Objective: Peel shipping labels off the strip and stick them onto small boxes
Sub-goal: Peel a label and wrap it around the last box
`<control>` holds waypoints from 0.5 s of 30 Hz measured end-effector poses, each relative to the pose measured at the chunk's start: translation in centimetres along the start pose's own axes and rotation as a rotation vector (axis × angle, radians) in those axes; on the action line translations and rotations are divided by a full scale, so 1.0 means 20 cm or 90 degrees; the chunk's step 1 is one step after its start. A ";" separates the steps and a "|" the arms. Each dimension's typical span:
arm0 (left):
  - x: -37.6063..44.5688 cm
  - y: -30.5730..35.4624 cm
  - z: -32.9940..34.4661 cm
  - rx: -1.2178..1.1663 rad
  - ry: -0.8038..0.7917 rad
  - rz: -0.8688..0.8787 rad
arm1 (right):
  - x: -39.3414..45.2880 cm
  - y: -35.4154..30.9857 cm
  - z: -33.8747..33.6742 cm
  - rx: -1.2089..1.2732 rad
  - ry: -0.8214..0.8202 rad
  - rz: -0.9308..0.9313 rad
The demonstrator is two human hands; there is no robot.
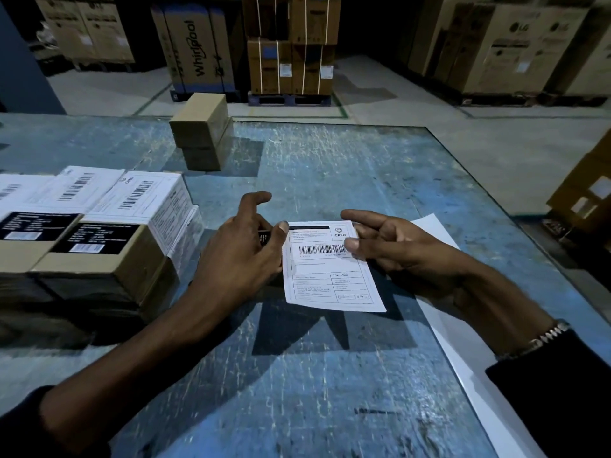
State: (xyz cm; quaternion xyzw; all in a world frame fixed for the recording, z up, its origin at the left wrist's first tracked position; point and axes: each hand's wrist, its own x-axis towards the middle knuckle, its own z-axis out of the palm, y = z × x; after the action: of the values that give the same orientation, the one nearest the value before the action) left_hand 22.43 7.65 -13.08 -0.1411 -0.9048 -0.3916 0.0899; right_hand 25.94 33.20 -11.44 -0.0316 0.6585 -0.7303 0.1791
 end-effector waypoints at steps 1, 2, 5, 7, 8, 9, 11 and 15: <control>0.00 0.00 0.00 0.007 0.001 -0.003 | 0.01 0.00 0.01 -0.019 0.015 -0.003; 0.00 0.00 0.01 0.011 -0.002 -0.011 | 0.01 0.00 0.02 -0.035 0.025 -0.007; 0.00 0.03 0.00 0.026 -0.037 -0.051 | 0.02 0.01 0.04 -0.038 0.084 -0.024; -0.01 0.04 -0.01 0.065 -0.054 -0.054 | 0.03 0.01 0.06 -0.054 0.140 -0.040; -0.01 0.04 -0.02 0.070 -0.053 -0.055 | 0.04 0.01 0.07 -0.076 0.168 -0.046; 0.00 0.04 -0.02 0.057 -0.047 -0.057 | 0.05 0.01 0.08 -0.106 0.194 -0.055; 0.00 0.03 -0.01 0.008 -0.023 -0.050 | 0.05 0.02 0.10 -0.158 0.229 -0.079; -0.01 0.02 0.00 -0.032 0.008 -0.021 | 0.06 0.03 0.09 -0.148 0.226 -0.075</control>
State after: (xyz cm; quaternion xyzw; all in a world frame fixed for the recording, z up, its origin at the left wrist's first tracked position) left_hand 22.68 7.91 -12.89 -0.1255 -0.8964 -0.4163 0.0856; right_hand 25.42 31.04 -11.97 0.0385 0.7567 -0.6525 0.0128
